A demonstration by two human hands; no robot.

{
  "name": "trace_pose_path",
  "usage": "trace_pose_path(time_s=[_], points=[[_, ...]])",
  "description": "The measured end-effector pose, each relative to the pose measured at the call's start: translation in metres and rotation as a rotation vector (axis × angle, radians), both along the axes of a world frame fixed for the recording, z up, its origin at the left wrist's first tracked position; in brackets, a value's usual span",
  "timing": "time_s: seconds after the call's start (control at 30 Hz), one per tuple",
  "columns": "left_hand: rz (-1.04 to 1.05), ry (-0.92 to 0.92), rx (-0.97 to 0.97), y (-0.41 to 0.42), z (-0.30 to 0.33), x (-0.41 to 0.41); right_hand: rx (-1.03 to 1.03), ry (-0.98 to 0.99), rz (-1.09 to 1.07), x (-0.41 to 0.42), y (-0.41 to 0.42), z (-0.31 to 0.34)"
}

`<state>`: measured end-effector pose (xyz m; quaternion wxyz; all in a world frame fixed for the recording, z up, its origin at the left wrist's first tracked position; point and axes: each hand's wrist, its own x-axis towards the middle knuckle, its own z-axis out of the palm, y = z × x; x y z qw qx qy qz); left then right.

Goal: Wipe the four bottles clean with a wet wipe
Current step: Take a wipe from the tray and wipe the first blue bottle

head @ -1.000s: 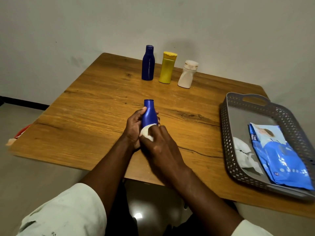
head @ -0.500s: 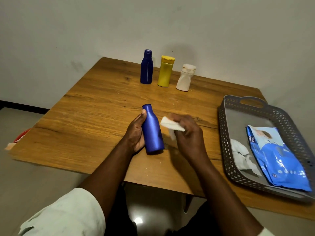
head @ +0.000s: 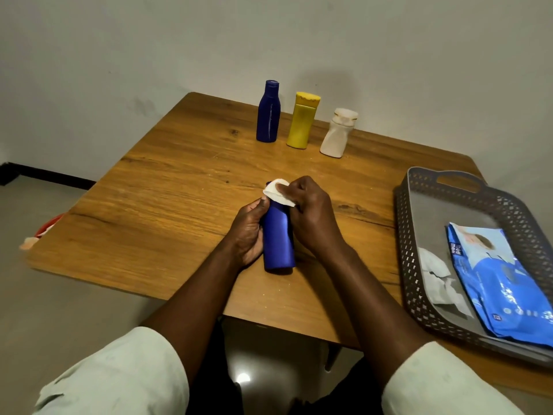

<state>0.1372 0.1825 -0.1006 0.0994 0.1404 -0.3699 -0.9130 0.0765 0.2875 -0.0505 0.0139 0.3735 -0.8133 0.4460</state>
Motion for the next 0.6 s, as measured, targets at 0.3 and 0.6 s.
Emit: trace_pose_path(time_s=[0.3,0.6], points=[[0.058,-0.050,0.032,-0.005,-0.003,0.000,0.060,0.247,-0.042,0.065,0.041,-0.034],[0.113,-0.065,0.123,-0.001,-0.004,0.003,-0.063,0.317,-0.197,0.096,0.045,-0.059]])
